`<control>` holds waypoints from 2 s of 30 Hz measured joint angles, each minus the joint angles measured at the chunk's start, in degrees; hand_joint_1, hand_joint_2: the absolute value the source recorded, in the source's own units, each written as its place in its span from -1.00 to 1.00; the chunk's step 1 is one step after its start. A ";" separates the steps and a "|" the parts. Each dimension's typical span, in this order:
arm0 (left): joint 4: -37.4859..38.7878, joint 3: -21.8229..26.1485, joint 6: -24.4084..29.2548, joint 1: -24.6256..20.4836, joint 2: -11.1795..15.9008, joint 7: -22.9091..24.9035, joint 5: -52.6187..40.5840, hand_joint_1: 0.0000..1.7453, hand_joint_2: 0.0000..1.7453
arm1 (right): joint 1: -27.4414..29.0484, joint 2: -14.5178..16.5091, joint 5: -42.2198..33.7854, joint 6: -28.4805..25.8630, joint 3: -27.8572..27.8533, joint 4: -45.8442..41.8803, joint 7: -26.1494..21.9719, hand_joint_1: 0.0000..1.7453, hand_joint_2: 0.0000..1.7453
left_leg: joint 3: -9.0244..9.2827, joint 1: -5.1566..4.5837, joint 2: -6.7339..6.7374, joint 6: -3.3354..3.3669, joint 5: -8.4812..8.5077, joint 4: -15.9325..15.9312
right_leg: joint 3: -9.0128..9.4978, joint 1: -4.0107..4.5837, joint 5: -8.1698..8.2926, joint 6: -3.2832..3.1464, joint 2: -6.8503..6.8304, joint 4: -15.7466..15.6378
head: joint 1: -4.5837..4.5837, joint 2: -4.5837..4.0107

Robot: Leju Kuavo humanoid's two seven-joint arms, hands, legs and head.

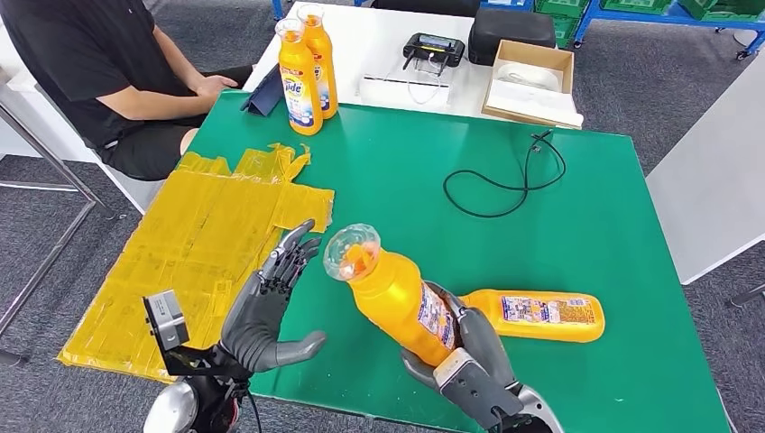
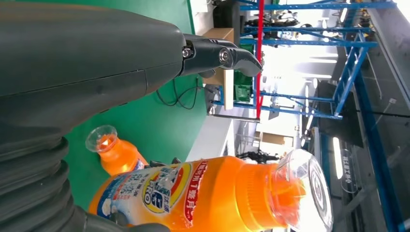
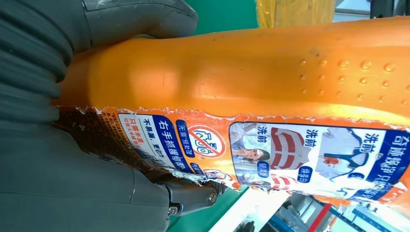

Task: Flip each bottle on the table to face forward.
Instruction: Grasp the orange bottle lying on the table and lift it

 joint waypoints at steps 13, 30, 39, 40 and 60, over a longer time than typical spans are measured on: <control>0.05 -1.17 -1.68 4.51 2.15 4.85 11.51 -1.00 1.00 | 1.98 -2.74 1.13 -3.30 5.54 0.08 1.72 1.00 1.00 | -0.07 0.01 0.00 -0.03 -0.05 0.00 | -0.09 0.01 -0.03 -0.01 0.00 0.00 | 0.01 0.00; 1.18 -4.84 -3.01 5.99 5.81 6.18 22.30 -1.00 1.00 | 1.04 -5.69 0.28 -3.73 9.85 0.80 2.20 1.00 1.00 | -0.08 0.01 -0.01 -0.02 -0.04 0.00 | -0.09 0.00 -0.02 0.00 0.00 0.00 | 0.00 0.00; 1.18 -7.57 -2.38 5.50 5.89 5.93 22.29 -1.00 1.00 | -0.45 -6.74 -0.04 -0.81 10.96 2.18 1.36 1.00 1.00 | -0.08 0.00 -0.02 -0.02 -0.04 0.00 | -0.09 0.00 -0.01 0.00 0.00 0.00 | 0.00 0.00; 1.18 -7.71 -2.27 5.45 5.89 5.61 21.55 -1.00 1.00 | -0.65 -6.70 -0.07 -0.54 11.04 2.43 1.29 1.00 1.00 | -0.07 0.00 -0.02 -0.02 -0.04 0.00 | -0.08 0.01 -0.01 0.00 0.00 0.00 | 0.00 0.00; 1.18 -8.63 -1.59 5.26 5.86 3.91 17.74 -1.00 1.00 | -3.35 -5.04 -0.03 2.10 11.81 7.53 1.22 1.00 1.00 | -0.07 0.01 -0.02 -0.02 -0.04 0.00 | -0.08 0.00 -0.01 0.00 0.00 0.00 | 0.01 0.00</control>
